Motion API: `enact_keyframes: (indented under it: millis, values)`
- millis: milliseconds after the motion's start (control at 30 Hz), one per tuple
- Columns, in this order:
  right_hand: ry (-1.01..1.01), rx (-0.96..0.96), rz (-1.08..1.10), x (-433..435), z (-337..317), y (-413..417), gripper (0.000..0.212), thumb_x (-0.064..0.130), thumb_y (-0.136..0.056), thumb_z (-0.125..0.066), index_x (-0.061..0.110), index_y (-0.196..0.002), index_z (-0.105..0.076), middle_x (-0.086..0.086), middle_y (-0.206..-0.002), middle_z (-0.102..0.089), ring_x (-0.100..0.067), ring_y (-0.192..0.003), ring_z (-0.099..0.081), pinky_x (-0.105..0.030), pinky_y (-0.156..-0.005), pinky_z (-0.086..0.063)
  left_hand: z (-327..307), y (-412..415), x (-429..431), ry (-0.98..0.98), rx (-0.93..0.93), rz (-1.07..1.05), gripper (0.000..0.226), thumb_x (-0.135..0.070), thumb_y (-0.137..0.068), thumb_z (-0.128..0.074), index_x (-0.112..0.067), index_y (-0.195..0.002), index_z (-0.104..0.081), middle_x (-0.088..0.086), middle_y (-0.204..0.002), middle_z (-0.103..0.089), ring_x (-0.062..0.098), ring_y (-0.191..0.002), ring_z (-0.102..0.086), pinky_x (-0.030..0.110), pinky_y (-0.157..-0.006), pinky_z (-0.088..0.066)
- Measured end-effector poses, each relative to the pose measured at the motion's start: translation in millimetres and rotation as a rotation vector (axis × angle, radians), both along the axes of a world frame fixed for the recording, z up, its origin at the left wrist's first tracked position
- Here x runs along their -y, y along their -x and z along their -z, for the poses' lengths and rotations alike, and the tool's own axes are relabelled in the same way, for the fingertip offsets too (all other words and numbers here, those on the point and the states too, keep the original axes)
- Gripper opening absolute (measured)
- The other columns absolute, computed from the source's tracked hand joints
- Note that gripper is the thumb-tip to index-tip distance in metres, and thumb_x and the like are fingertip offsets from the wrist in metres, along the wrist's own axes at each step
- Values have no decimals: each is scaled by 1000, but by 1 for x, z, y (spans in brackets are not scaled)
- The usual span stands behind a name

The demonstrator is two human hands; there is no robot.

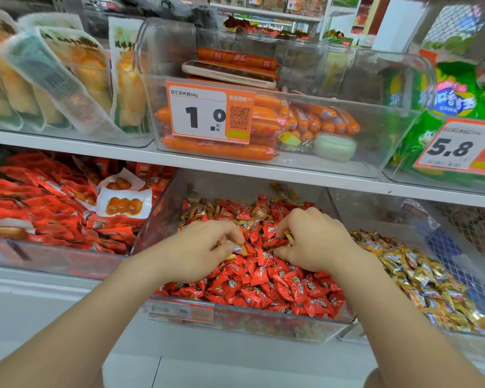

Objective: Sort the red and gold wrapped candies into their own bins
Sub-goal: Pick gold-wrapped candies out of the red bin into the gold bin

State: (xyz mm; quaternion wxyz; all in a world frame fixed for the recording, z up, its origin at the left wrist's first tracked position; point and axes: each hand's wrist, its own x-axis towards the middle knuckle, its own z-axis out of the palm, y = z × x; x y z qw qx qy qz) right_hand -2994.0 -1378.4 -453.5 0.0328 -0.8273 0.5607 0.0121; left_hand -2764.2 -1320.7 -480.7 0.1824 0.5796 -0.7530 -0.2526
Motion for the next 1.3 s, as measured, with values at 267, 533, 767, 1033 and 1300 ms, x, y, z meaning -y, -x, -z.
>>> enact_keyframes:
  millis: [267,533,767,1033,1300]
  values:
    - [40,36,35,-1,5,4,35,65,-85,-70,37,-106,-72,1,-106,-63,-31,-112,-63,-41,-85,-51,1,-3,-5,-75,69,64,43,-63,-85,-74,-46,-122,-62,-22,-110,-57,-9,-108,-46,18,-87,-40]
    - [314,65,256,0,-1,8,43,60,-89,-70,19,-98,-62,-10,-93,-58,-40,-98,-67,-39,-71,-46,-4,-19,-11,16,-74,-34,30,-53,-77,-86,-31,-87,-67,-28,-89,-64,-10,-86,-56,13,-69,-37]
    - [104,13,-127,-5,-3,-3,24,58,-90,-68,43,-108,-74,9,-109,-72,-23,-105,-68,-41,-87,-58,-7,-20,-12,34,-240,-132,36,-56,-90,-71,-24,-86,-57,2,-73,-72,8,-52,-54,23,-50,-42]
    - [48,-62,-88,8,3,-4,37,65,-94,-64,32,-108,-72,0,-106,-68,-29,-100,-67,-39,-84,-54,0,-12,1,185,-104,-203,12,-30,-99,-64,-26,-89,-58,0,-67,-67,8,-43,-43,21,-45,-38]
    - [122,536,49,2,-10,19,36,42,-80,-59,12,-61,-57,-1,-47,-40,-17,-49,-39,-37,-57,-48,1,-7,16,66,326,-75,40,-57,-96,-66,-40,-132,-66,-3,-114,-72,28,-107,-68,43,-89,-57]
